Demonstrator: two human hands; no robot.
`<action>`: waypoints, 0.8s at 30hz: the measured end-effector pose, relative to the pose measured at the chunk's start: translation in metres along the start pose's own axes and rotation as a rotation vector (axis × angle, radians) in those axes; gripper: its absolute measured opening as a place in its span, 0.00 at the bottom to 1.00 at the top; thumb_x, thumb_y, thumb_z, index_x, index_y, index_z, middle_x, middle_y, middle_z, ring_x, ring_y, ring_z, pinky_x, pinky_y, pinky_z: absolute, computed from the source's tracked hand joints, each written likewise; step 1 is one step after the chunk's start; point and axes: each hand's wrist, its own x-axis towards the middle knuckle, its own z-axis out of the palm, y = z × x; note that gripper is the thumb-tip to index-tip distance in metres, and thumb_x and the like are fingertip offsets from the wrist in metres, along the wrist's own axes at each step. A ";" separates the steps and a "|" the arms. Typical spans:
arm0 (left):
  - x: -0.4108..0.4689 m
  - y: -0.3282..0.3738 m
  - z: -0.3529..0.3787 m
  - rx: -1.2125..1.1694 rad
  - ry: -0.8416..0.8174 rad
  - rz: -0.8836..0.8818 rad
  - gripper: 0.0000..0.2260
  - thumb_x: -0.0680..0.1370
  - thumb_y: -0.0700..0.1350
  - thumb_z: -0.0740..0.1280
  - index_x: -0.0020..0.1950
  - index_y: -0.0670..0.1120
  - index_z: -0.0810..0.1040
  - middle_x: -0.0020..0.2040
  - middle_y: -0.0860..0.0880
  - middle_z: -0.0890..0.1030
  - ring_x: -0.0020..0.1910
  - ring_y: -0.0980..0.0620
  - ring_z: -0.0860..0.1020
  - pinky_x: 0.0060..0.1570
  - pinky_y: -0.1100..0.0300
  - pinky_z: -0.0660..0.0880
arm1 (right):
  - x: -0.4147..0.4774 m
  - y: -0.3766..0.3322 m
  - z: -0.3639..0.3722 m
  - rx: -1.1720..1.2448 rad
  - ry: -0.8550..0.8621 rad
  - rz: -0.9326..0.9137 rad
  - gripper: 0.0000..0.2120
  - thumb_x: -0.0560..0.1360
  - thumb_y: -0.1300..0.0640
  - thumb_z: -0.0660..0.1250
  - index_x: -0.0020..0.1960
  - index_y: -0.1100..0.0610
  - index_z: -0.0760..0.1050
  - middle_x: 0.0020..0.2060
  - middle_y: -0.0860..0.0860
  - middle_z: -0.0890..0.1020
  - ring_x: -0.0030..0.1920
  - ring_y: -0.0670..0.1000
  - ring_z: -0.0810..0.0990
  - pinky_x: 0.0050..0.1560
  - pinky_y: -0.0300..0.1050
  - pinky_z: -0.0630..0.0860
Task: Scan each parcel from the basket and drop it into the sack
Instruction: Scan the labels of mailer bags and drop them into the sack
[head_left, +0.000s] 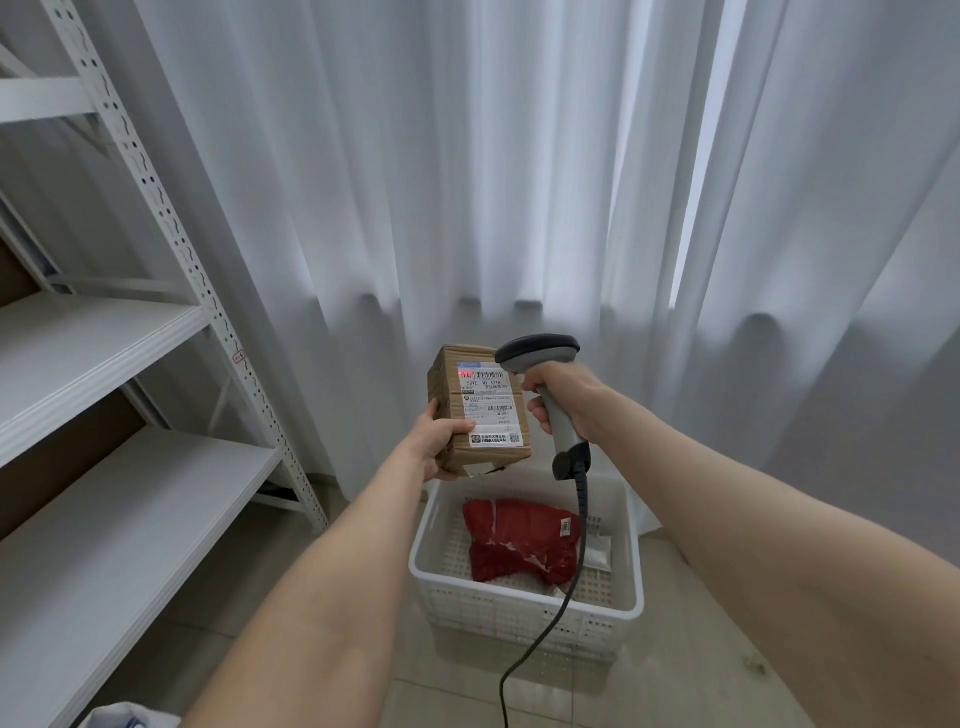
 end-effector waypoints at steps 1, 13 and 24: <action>-0.001 0.000 0.000 -0.004 0.001 -0.001 0.25 0.76 0.37 0.68 0.69 0.55 0.67 0.51 0.45 0.80 0.46 0.43 0.79 0.39 0.45 0.75 | 0.000 -0.001 -0.001 0.001 0.000 -0.003 0.11 0.74 0.65 0.64 0.55 0.63 0.74 0.29 0.56 0.75 0.24 0.49 0.72 0.26 0.40 0.72; -0.008 0.003 0.005 -0.005 0.009 0.011 0.24 0.76 0.38 0.68 0.69 0.55 0.68 0.53 0.44 0.81 0.47 0.43 0.80 0.45 0.42 0.77 | -0.004 -0.002 -0.007 -0.013 -0.025 -0.008 0.07 0.74 0.64 0.64 0.52 0.62 0.74 0.28 0.55 0.74 0.25 0.49 0.71 0.27 0.40 0.72; -0.014 0.001 0.005 -0.053 0.077 0.038 0.24 0.77 0.42 0.68 0.70 0.56 0.66 0.46 0.48 0.80 0.42 0.48 0.78 0.39 0.50 0.77 | -0.003 0.011 -0.011 0.086 -0.054 -0.008 0.09 0.75 0.63 0.65 0.55 0.64 0.74 0.29 0.57 0.77 0.23 0.49 0.72 0.25 0.39 0.72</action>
